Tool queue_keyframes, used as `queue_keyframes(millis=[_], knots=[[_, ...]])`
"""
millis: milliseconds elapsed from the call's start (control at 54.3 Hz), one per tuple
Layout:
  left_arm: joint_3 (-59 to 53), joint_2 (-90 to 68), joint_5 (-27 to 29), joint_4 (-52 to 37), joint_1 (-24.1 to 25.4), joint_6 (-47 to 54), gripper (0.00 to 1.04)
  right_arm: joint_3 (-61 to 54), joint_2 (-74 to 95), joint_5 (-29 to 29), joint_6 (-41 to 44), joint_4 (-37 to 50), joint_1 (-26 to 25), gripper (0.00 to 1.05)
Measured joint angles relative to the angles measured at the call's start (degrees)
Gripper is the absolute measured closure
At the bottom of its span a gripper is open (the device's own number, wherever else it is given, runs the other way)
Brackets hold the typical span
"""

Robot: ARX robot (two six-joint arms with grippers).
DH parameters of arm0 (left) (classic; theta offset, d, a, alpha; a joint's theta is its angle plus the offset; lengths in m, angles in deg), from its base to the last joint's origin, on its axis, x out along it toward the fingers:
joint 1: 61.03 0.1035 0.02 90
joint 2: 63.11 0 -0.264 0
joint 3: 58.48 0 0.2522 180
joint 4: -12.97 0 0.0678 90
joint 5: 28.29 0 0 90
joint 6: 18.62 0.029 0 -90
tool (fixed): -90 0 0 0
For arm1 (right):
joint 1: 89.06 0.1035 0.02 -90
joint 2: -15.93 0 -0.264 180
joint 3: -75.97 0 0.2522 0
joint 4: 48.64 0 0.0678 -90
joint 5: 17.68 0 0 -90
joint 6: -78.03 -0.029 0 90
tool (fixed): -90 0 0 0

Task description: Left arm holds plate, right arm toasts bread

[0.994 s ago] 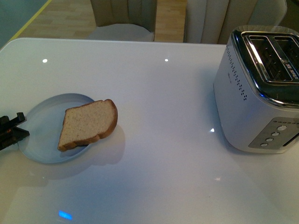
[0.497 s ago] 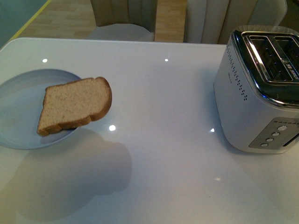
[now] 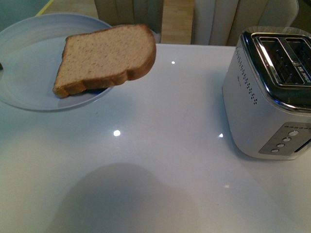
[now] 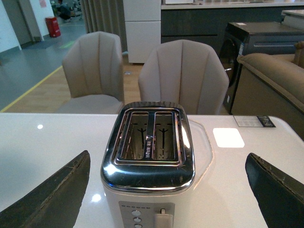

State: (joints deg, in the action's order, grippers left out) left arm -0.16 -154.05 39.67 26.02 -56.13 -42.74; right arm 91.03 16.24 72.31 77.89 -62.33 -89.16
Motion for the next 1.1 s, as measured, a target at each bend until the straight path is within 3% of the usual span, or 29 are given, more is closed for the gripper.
queue_keyframes(millis=[184, 644, 736, 828, 1105], knots=[[3.41, 2.56, 2.78, 3.37, -7.82, -4.92, 1.02, 0.0, 0.0, 0.0, 0.0, 0.0, 0.0, 0.09], [6.21, 5.7, 5.18, 5.75, -17.7, -11.76, 1.02, 0.11, 0.26, 0.52, -0.52, -0.37, -0.07, 0.09], [6.21, 5.95, 5.6, 6.14, -18.38, -12.0, 1.02, 4.7, 6.88, 8.13, -8.02, -13.16, -1.49, 0.09], [6.21, 6.34, 5.57, 6.36, -18.97, -12.17, 1.02, 6.56, 12.68, 10.43, -14.34, -18.58, -1.29, 0.09], [6.21, 6.6, 5.79, 6.84, -19.71, -12.41, 1.02, 12.33, 27.93, 14.1, -23.96, -5.14, -0.66, 0.09]])
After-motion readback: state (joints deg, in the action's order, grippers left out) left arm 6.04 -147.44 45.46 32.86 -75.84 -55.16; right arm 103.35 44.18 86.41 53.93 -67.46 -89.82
